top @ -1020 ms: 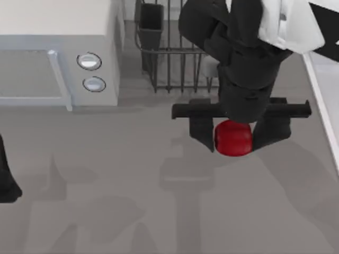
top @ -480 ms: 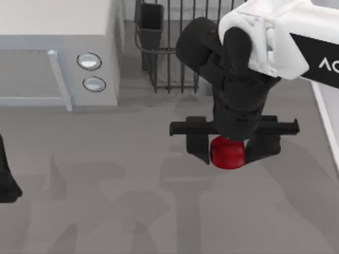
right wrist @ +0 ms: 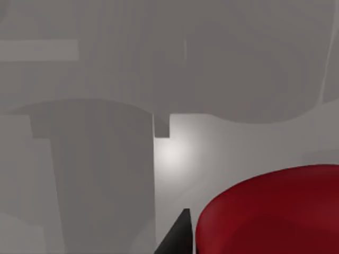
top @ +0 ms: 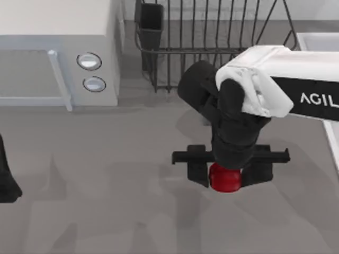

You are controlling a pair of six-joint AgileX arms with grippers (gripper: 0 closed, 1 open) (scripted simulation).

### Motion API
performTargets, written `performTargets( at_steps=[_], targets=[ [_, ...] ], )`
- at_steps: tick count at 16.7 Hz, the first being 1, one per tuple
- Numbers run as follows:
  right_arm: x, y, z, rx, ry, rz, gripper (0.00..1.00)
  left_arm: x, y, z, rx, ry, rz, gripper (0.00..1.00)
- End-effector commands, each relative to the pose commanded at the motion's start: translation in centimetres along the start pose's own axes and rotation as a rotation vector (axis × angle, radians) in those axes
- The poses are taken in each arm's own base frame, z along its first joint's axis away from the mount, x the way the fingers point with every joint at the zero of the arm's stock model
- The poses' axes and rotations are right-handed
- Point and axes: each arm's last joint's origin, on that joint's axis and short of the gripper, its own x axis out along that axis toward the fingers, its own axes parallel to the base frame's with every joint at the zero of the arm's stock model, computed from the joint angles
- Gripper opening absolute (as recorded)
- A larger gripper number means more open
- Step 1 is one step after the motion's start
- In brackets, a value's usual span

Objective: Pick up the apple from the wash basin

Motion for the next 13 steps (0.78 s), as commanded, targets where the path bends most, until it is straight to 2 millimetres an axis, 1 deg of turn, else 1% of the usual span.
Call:
performTargets(
  at_steps=[2,13],
  targets=[
    [0.00,0.00,0.00,0.000,0.000,0.000,0.00,0.00,0.00,0.00,0.000,0.000,0.000,1.00],
    [0.00,0.00,0.00,0.000,0.000,0.000,0.83,0.00,0.00,0.00,0.000,0.000,0.000,1.00]
  ],
)
